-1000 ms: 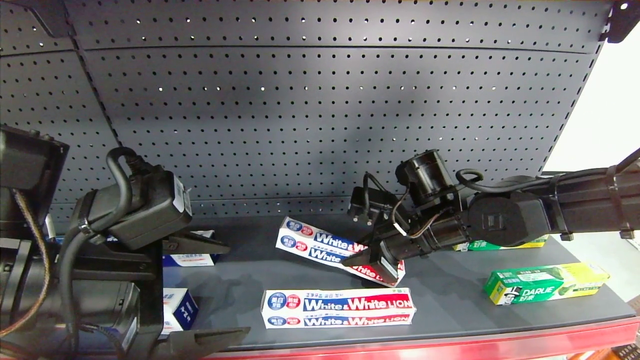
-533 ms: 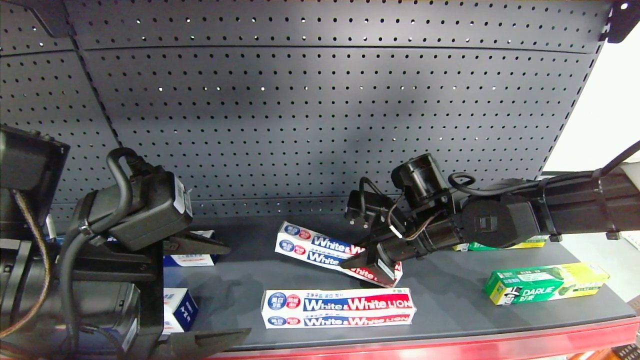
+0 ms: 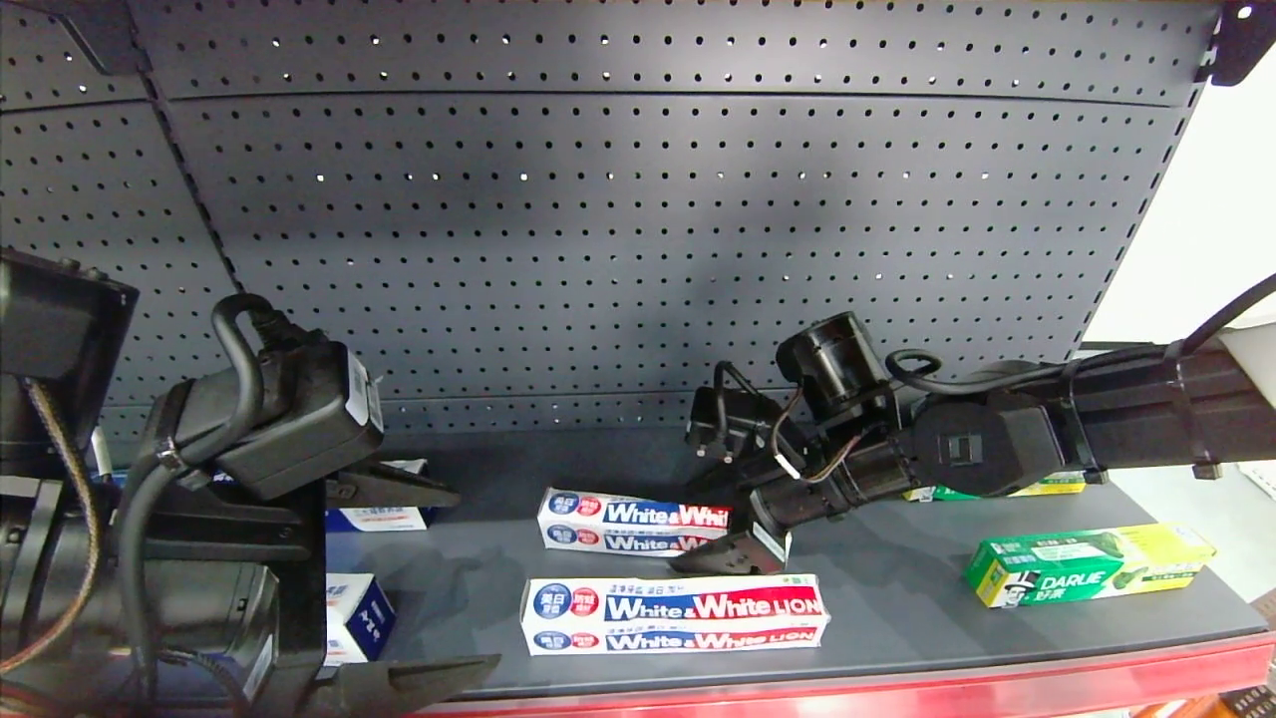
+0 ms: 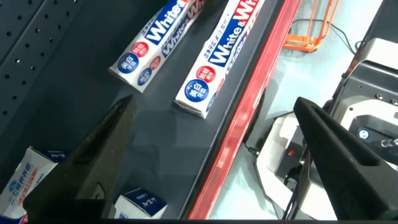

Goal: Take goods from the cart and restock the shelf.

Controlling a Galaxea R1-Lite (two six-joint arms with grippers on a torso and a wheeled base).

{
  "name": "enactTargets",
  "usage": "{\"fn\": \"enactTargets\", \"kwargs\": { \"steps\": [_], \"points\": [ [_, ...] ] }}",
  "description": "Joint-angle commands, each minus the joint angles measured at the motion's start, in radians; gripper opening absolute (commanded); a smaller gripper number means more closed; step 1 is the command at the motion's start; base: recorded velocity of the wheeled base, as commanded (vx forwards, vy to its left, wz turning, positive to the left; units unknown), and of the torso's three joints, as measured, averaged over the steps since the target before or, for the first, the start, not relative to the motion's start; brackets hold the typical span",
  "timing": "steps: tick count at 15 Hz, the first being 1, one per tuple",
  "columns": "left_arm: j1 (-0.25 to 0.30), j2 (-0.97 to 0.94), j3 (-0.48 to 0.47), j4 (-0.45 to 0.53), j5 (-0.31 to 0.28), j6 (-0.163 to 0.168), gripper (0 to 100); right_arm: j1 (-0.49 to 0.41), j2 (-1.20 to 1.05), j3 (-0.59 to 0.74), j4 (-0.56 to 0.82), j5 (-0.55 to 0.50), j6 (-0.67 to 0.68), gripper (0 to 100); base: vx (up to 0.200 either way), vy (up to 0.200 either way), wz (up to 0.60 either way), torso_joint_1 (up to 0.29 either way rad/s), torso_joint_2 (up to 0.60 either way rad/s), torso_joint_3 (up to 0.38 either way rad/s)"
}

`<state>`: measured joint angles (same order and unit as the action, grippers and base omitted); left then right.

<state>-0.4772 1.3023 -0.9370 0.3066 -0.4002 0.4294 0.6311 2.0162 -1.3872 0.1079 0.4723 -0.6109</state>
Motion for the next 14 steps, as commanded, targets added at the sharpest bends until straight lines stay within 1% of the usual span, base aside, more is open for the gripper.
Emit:
{"fn": "enactTargets", "kwargs": {
  "steps": [1, 7, 11, 12, 14],
  "points": [
    [0.000, 0.002, 0.001, 0.000, 0.000, 0.000, 100, 0.001, -0.001, 0.001, 0.001, 0.000, 0.000, 100, 0.000, 0.000, 0.00, 0.000, 0.00, 0.000],
    [0.000, 0.002, 0.001, 0.000, -0.002, 0.000, 100, 0.001, -0.007, -0.001, 0.001, -0.001, 0.000, 100, 0.000, 0.000, 0.00, 0.000, 0.00, 0.000],
    [-0.001, 0.005, 0.012, 0.000, -0.002, 0.002, 100, -0.027, -0.039, 0.001, 0.003, -0.006, 0.000, 100, 0.000, 0.000, 0.00, 0.000, 0.00, 0.000],
    [-0.001, 0.003, 0.029, -0.012, -0.002, 0.002, 100, -0.040, -0.065, 0.011, 0.004, -0.006, 0.002, 100, 0.000, 0.000, 0.00, 0.000, 0.00, 0.000],
    [-0.001, 0.002, 0.078, -0.076, -0.002, -0.001, 100, -0.051, -0.108, 0.034, 0.004, -0.008, 0.002, 100, 0.000, 0.000, 0.00, 0.000, 0.00, 0.000]
  ]
}}
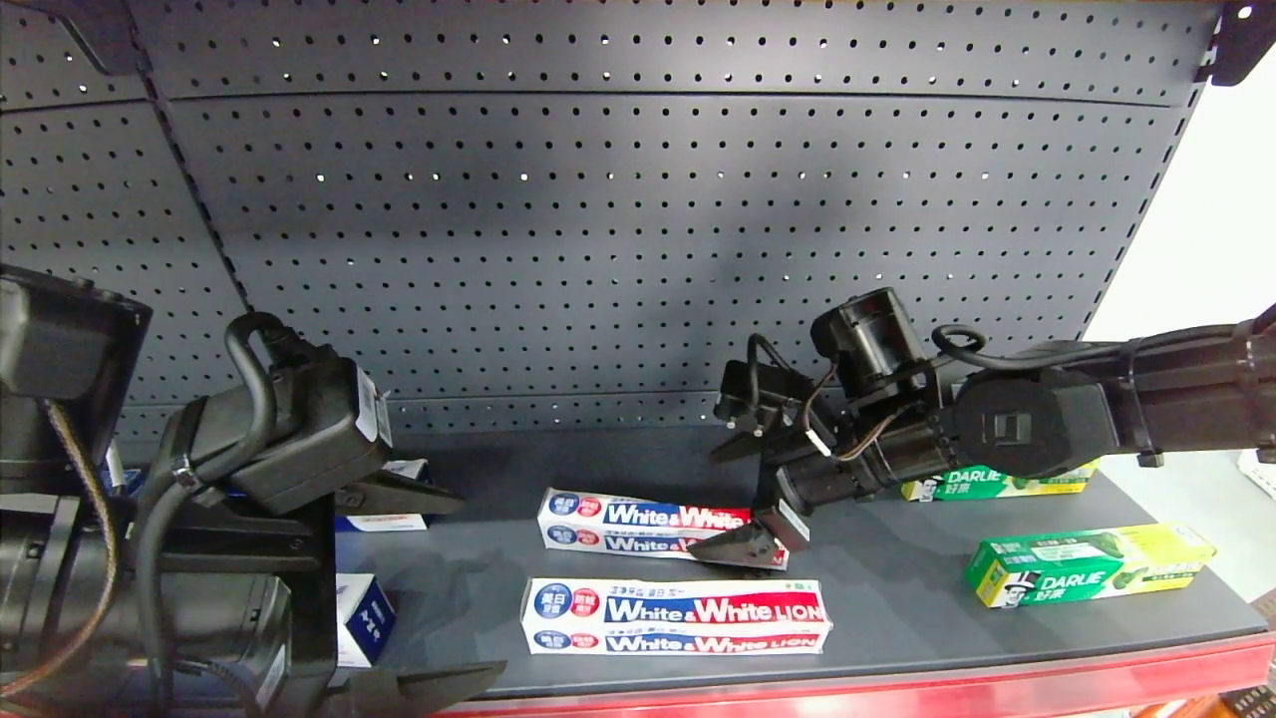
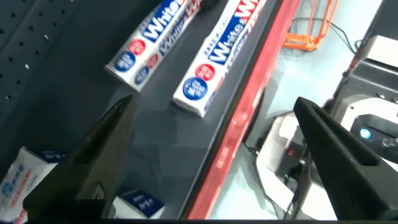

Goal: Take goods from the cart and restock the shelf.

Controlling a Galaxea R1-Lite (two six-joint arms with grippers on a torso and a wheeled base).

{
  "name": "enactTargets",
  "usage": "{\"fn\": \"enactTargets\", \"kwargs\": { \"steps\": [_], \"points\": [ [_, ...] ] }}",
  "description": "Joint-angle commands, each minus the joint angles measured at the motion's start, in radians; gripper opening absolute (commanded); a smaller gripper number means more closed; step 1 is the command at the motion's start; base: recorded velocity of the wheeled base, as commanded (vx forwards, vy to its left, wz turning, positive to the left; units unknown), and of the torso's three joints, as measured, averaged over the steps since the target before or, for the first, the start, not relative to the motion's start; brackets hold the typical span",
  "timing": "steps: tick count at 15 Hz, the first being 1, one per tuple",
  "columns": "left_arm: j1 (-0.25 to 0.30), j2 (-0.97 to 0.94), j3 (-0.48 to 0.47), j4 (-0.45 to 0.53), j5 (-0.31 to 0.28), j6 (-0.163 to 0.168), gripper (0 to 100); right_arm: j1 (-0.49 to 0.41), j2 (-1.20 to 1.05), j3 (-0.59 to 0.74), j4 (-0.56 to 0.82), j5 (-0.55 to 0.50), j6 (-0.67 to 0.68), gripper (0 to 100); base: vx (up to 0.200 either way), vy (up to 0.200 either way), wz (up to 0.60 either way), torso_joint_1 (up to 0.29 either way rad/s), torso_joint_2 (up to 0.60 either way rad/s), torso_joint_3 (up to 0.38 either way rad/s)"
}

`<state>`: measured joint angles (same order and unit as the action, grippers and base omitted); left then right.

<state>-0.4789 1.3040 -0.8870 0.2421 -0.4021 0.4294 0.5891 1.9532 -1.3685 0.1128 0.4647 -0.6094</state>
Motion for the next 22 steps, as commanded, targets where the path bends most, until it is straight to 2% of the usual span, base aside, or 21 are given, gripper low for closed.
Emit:
{"fn": "enactTargets", "kwargs": {
  "steps": [1, 5, 9, 13, 22],
  "points": [
    [0.002, 0.000, 0.051, -0.037, 0.000, -0.001, 100, -0.020, -0.065, 0.026, 0.001, -0.001, 0.000, 100, 0.000, 0.000, 0.00, 0.000, 0.00, 0.000],
    [0.002, 0.004, 0.059, -0.043, 0.000, -0.003, 100, -0.037, -0.132, 0.074, -0.002, -0.003, 0.002, 100, 0.000, 0.000, 0.00, 0.000, 0.00, 0.000],
    [0.002, 0.034, 0.022, -0.043, 0.008, -0.001, 100, -0.086, -0.224, 0.195, -0.008, -0.031, -0.003, 100, 0.000, 0.000, 0.00, 0.000, 0.00, 0.000],
    [0.002, 0.037, 0.013, -0.044, 0.009, -0.003, 100, -0.080, -0.249, 0.253, -0.013, -0.032, -0.003, 100, 0.000, 0.000, 0.00, 0.000, 0.00, 0.000],
    [0.002, 0.032, 0.005, -0.044, 0.009, -0.001, 100, -0.089, -0.169, 0.252, -0.050, -0.031, -0.001, 100, 0.000, 0.000, 0.00, 0.000, 0.00, 0.000]
  ]
}}
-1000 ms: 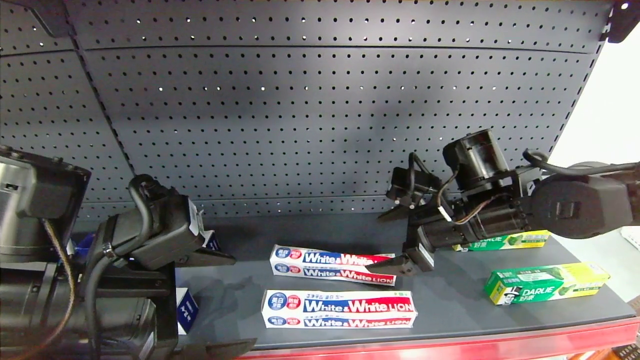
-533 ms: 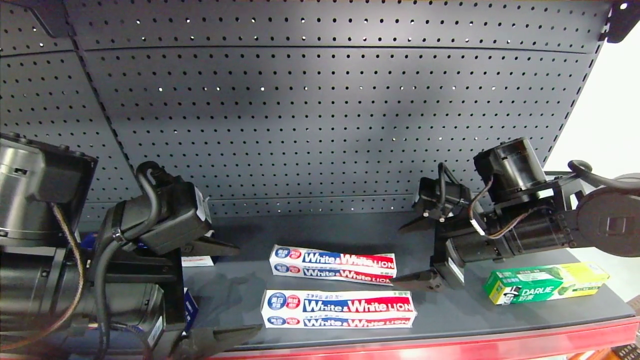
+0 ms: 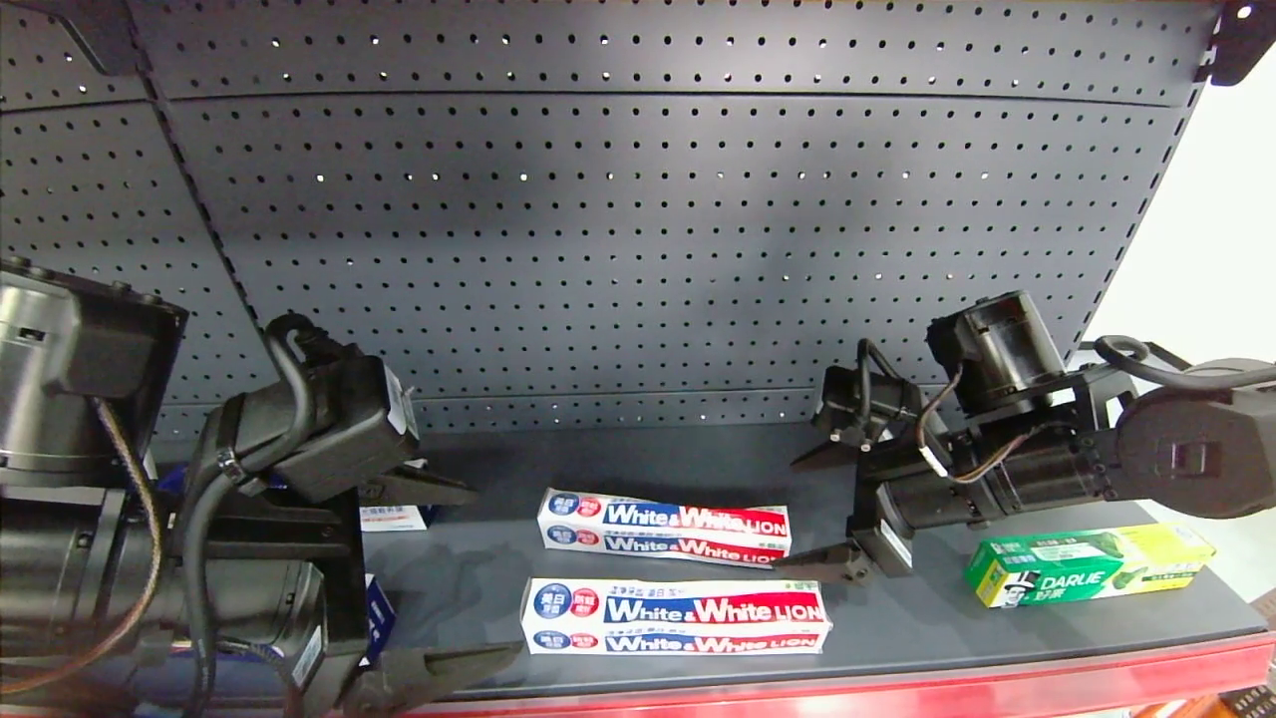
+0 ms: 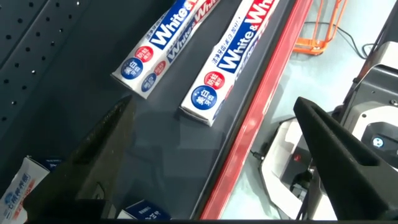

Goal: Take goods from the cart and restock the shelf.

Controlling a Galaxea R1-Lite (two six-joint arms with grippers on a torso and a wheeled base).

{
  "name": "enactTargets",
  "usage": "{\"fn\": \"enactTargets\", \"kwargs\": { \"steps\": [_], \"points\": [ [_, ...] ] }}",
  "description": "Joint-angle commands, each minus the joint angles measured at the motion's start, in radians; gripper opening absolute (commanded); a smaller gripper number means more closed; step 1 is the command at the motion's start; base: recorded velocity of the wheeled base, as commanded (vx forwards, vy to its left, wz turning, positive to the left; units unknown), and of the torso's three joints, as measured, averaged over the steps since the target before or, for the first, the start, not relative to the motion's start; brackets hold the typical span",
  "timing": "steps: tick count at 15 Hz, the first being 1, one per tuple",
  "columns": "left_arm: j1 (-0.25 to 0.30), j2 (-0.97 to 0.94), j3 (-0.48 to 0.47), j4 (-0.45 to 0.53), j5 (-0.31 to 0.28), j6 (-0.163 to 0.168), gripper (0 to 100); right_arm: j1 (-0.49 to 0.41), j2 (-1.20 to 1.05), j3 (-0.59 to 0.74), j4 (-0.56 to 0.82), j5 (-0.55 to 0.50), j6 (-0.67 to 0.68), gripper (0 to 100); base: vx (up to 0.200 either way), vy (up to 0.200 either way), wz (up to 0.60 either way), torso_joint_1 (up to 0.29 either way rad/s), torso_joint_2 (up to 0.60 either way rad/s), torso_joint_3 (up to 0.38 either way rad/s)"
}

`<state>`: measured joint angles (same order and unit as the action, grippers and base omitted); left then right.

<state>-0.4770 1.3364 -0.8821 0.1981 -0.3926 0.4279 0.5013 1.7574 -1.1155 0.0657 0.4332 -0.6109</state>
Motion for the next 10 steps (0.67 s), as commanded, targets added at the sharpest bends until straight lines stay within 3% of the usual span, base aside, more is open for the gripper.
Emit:
{"fn": "enactTargets", "kwargs": {
  "steps": [1, 10],
  "points": [
    [0.000, 0.000, -0.001, 0.000, 0.000, 0.000, 100, -0.009, 0.036, -0.003, -0.003, 0.001, 0.000, 100, 0.000, 0.000, 0.00, 0.000, 0.00, 0.000],
    [-0.008, 0.001, -0.003, 0.000, -0.002, 0.002, 100, -0.035, 0.083, -0.050, -0.003, 0.001, 0.000, 100, 0.000, 0.000, 0.00, 0.000, 0.00, 0.000]
  ]
}}
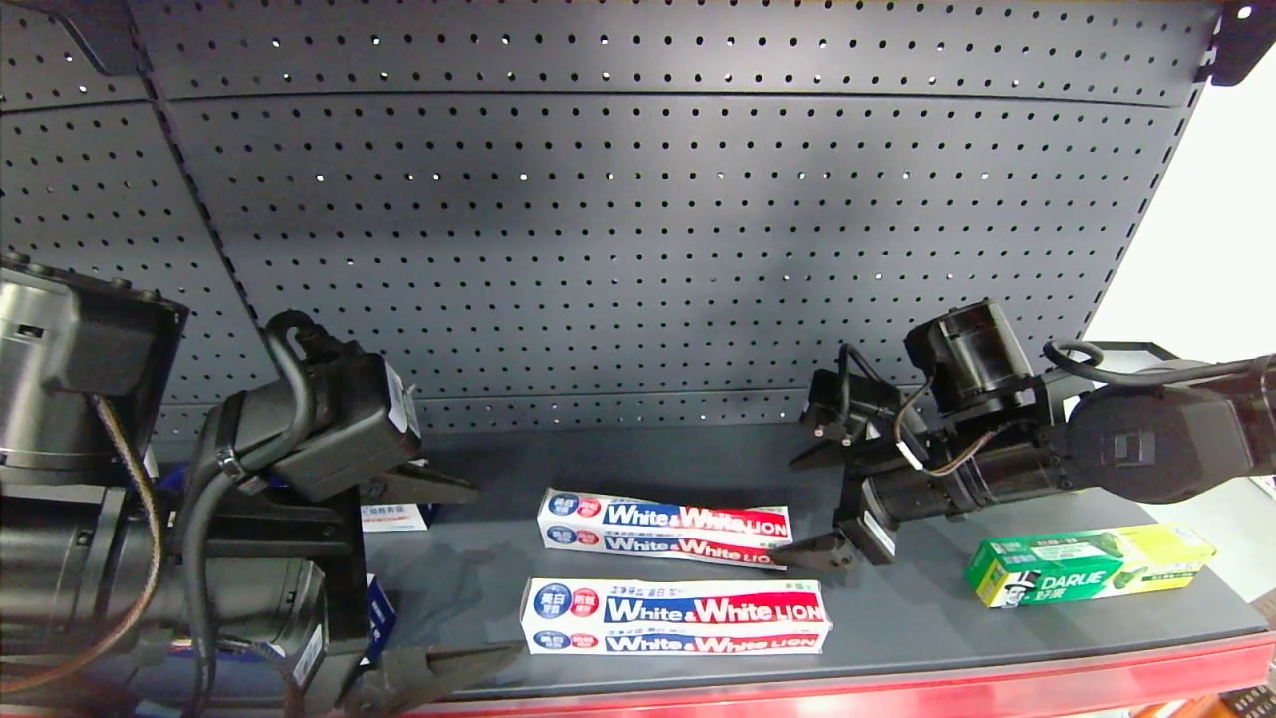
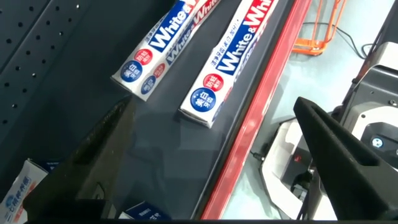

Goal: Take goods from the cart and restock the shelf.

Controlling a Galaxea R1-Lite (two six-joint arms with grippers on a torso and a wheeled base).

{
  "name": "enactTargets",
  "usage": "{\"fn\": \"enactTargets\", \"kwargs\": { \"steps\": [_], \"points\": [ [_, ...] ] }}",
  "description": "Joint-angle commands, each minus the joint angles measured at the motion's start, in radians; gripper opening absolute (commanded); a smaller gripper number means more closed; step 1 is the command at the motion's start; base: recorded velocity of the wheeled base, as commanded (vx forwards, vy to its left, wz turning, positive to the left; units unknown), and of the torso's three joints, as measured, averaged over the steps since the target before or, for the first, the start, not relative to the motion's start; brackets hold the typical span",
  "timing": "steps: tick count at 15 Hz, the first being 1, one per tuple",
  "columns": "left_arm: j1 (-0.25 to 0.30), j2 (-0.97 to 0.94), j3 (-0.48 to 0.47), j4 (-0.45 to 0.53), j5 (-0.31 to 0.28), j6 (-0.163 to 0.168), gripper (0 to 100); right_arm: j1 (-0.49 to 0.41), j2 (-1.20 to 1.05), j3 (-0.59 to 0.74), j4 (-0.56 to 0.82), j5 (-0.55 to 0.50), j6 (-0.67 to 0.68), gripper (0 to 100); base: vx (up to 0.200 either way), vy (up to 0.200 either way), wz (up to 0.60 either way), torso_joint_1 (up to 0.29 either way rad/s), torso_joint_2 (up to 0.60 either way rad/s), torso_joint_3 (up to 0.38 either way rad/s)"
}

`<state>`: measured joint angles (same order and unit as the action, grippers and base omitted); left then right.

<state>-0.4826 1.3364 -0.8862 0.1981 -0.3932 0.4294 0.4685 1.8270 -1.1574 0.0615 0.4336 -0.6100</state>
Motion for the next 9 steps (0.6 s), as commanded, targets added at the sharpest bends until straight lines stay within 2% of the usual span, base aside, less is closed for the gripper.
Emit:
{"fn": "enactTargets", "kwargs": {
  "steps": [1, 9],
  "points": [
    [-0.002, 0.001, 0.000, 0.000, -0.001, 0.000, 100, -0.005, 0.020, -0.011, 0.001, 0.000, -0.001, 100, 0.000, 0.000, 0.00, 0.000, 0.00, 0.000],
    [-0.004, 0.001, 0.003, 0.000, -0.001, 0.000, 100, -0.033, 0.034, -0.021, 0.000, 0.000, -0.001, 100, 0.000, 0.000, 0.00, 0.000, 0.00, 0.000]
  ]
}}
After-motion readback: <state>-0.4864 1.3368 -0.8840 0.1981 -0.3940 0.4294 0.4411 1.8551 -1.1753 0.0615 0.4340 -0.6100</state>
